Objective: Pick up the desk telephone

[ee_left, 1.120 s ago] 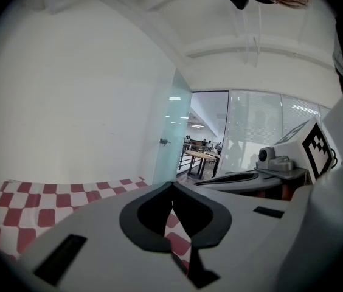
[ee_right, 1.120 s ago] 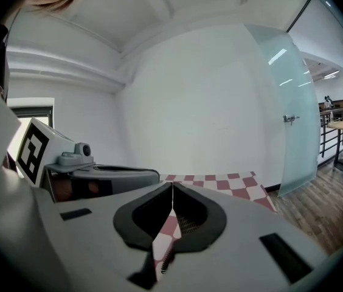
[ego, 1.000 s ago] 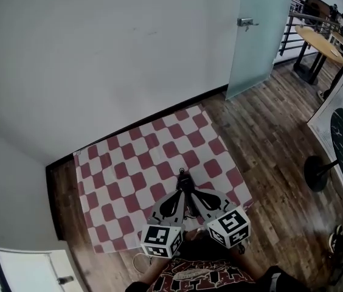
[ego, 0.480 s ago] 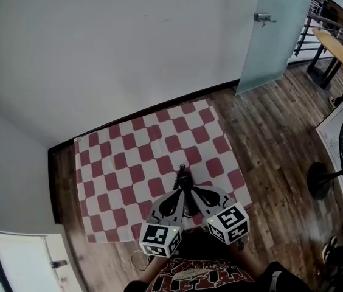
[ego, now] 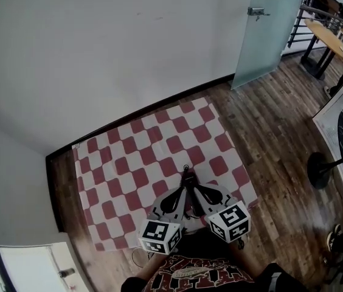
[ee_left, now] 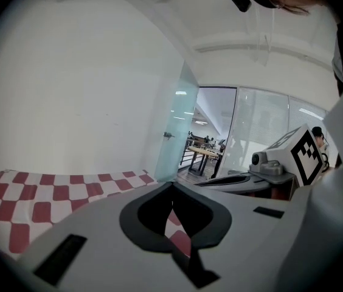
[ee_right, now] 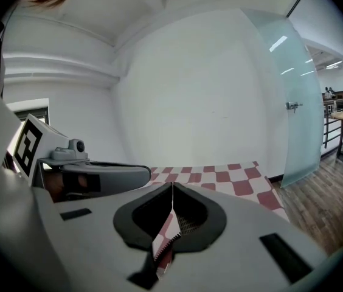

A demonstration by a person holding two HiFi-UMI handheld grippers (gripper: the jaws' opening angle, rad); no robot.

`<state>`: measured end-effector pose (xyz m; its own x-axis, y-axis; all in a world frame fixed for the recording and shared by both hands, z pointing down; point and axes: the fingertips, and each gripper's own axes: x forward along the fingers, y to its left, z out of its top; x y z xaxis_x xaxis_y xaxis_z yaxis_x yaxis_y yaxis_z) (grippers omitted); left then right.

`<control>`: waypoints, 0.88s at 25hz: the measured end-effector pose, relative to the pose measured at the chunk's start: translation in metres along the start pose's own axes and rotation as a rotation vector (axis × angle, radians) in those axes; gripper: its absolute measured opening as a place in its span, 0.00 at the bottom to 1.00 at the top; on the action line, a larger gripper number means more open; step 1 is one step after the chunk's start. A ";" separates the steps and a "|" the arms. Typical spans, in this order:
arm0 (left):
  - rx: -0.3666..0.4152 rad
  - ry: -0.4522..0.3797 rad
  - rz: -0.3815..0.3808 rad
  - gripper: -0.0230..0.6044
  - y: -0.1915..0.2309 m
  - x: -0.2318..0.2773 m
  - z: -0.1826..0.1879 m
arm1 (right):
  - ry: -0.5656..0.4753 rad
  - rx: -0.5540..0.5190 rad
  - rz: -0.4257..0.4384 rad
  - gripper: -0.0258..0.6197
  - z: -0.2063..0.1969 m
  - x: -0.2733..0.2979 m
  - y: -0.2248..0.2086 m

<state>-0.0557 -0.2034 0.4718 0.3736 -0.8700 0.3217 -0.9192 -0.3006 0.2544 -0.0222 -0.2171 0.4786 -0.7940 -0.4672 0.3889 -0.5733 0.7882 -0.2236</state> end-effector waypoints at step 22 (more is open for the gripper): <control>-0.041 0.065 -0.101 0.05 0.014 -0.013 -0.025 | 0.116 0.043 -0.159 0.07 -0.062 0.031 -0.016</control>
<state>-0.0706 -0.1868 0.4940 0.4725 -0.8088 0.3502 -0.8711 -0.3680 0.3253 -0.0250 -0.2192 0.5492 -0.6659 -0.5331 0.5219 -0.6995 0.6894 -0.1884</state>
